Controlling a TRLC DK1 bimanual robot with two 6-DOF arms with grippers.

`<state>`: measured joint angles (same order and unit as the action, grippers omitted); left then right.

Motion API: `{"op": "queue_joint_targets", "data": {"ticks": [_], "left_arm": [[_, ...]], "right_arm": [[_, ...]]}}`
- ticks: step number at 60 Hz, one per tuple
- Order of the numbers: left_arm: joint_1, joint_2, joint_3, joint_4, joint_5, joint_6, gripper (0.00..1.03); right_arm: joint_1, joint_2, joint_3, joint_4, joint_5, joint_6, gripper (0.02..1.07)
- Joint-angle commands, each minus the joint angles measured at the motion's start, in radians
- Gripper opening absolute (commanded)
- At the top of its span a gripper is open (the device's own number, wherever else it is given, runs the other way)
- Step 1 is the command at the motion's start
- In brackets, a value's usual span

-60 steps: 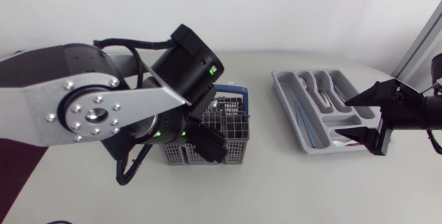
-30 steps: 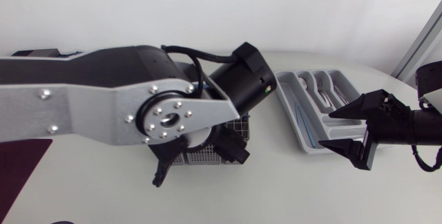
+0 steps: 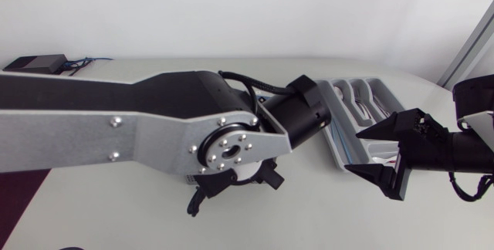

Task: Unload the cutlery basket into the drawer organizer.

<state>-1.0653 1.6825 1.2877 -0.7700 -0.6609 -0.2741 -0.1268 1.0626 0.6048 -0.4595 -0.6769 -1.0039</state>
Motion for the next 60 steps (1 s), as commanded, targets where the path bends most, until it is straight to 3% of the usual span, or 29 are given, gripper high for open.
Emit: {"op": "queue_joint_targets", "data": {"ticks": [1, 10, 27, 40, 52, 60], "left_arm": [[-0.009, 0.036, 0.030, -0.017, -0.014, -0.039, 0.60], [-0.016, 0.057, 0.025, -0.018, -0.020, -0.043, 0.57], [-0.018, 0.071, 0.025, -0.018, -0.062, -0.051, 0.33], [-0.018, 0.089, 0.030, -0.018, -0.071, -0.056, 0.29], [-0.015, 0.102, 0.025, -0.015, -0.098, -0.062, 0.14], [-0.015, 0.100, 0.016, -0.011, -0.114, -0.062, 0.10]], "right_arm": [[0.023, -0.029, -0.040, 0.010, -0.003, 0.047, 1.03], [0.041, -0.066, -0.057, 0.024, -0.001, 0.068, 1.03], [0.041, -0.104, -0.091, 0.025, -0.001, 0.065, 1.03], [0.041, -0.125, -0.103, 0.025, -0.001, 0.064, 1.03], [0.046, -0.131, -0.109, 0.025, -0.001, 0.065, 1.03], [0.069, -0.139, -0.112, 0.027, 0.004, 0.080, 1.03]]}}
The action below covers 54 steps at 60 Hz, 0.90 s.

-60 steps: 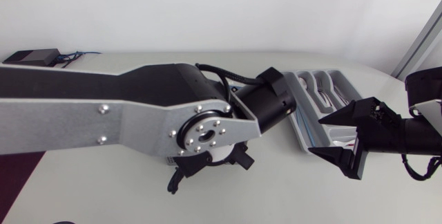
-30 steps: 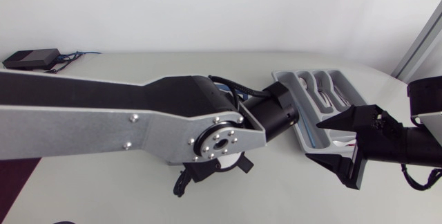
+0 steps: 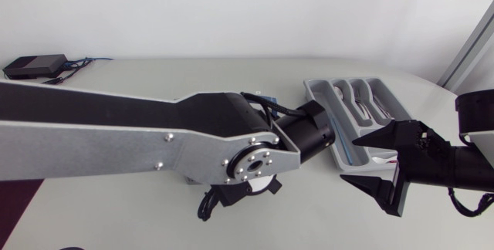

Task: Unload the cutlery basket into the drawer organizer.

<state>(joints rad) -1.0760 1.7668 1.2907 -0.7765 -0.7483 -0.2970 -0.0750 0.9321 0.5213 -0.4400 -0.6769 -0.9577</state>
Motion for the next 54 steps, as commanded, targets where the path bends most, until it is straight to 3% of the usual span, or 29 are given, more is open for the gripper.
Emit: {"op": "queue_joint_targets", "data": {"ticks": [1, 9, 54], "left_arm": [[-0.004, 0.016, 0.013, -0.003, -0.026, -0.039, 0.09], [-0.006, 0.005, 0.010, 0.000, -0.034, -0.039, 0.04], [-0.029, -0.153, -0.037, 0.017, -0.063, 0.025, 0.04]], "right_arm": [[0.020, -0.009, -0.029, 0.007, 0.005, 0.036, 1.03], [0.038, -0.015, -0.029, 0.007, 0.010, 0.045, 1.03], [0.132, -0.030, -0.024, 0.040, 0.053, 0.126, 1.03]]}}
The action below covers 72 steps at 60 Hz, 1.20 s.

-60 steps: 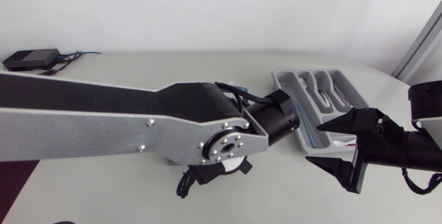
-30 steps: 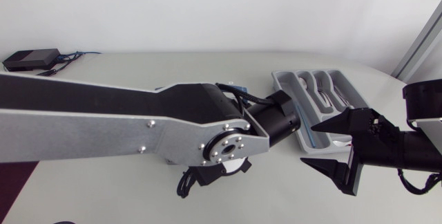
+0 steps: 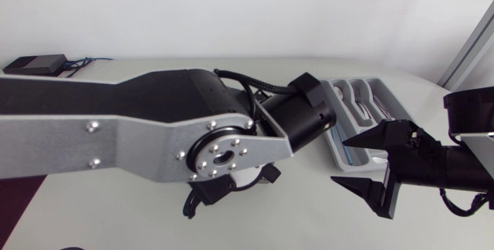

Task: Unload the cutlery basket into the drawer organizer.

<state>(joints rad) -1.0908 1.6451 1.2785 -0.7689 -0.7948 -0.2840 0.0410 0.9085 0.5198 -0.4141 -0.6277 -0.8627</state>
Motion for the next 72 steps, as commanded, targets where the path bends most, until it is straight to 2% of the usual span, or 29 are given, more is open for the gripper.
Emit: {"op": "queue_joint_targets", "data": {"ticks": [1, 27, 51, 61, 72], "left_arm": [[-0.015, -0.034, -0.025, 0.010, -0.017, 0.014, 0.04], [-0.040, -0.157, -0.018, 0.008, -0.017, 0.068, 0.04], [-0.038, -0.298, 0.013, 0.005, -0.006, 0.089, 0.04], [-0.017, -0.329, 0.042, 0.013, 0.111, 0.057, 0.04], [0.069, -0.320, 0.042, 0.072, 0.351, -0.001, 0.04]], "right_arm": [[0.017, -0.007, -0.023, 0.014, 0.003, 0.033, 1.03], [0.089, -0.026, -0.018, 0.041, 0.029, 0.087, 1.03], [0.178, -0.186, -0.027, 0.086, 0.029, 0.211, 1.03], [0.243, -0.253, -0.024, 0.100, 0.068, 0.258, 1.03], [0.353, -0.286, -0.018, 0.113, 0.154, 0.335, 1.03]]}}
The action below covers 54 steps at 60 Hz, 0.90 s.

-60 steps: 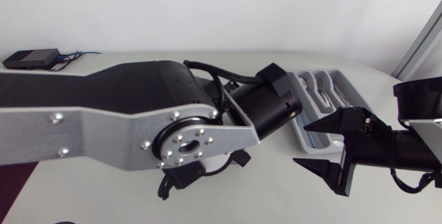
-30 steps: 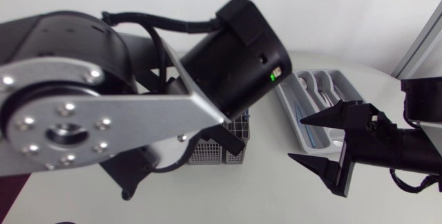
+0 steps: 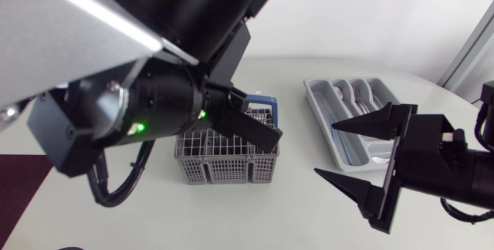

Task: Unload the cutlery basket into the drawer organizer.

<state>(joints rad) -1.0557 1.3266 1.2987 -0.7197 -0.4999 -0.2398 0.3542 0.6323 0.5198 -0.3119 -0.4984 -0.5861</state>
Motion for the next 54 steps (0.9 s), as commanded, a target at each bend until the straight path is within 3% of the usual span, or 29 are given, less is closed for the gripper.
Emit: {"op": "queue_joint_targets", "data": {"ticks": [1, 12, 15, 16, 26, 36, 44, 54], "left_arm": [[0.040, 0.002, 0.024, 0.026, 0.073, -0.050, 0.04], [0.117, 0.080, 0.053, 0.045, 0.281, -0.124, 0.04], [0.129, 0.100, 0.062, 0.048, 0.313, -0.136, 0.04], [0.141, 0.117, 0.074, 0.048, 0.348, -0.150, 0.03], [0.149, 0.164, 0.111, 0.048, 0.403, -0.187, 0.03], [0.141, 0.192, 0.134, 0.065, 0.414, -0.214, 0.04], [0.151, 0.201, 0.142, 0.080, 0.465, -0.237, 0.03], [0.178, 0.218, 0.148, 0.080, 0.567, -0.254, 0.03]], "right_arm": [[0.051, -0.011, -0.018, 0.014, 0.034, 0.065, 1.03], [0.175, -0.006, -0.014, 0.065, 0.199, 0.124, 1.03], [0.221, 0.003, -0.015, 0.080, 0.264, 0.131, 1.03], [0.270, 0.012, -0.020, 0.100, 0.334, 0.135, 1.03], [0.407, 0.043, -0.021, 0.163, 0.531, 0.157, 0.98], [0.424, 0.109, -0.004, 0.204, 0.574, 0.190, 0.95], [0.425, 0.144, -0.003, 0.250, 0.597, 0.197, 0.86], [0.425, 0.165, 0.003, 0.295, 0.618, 0.190, 0.63]]}}
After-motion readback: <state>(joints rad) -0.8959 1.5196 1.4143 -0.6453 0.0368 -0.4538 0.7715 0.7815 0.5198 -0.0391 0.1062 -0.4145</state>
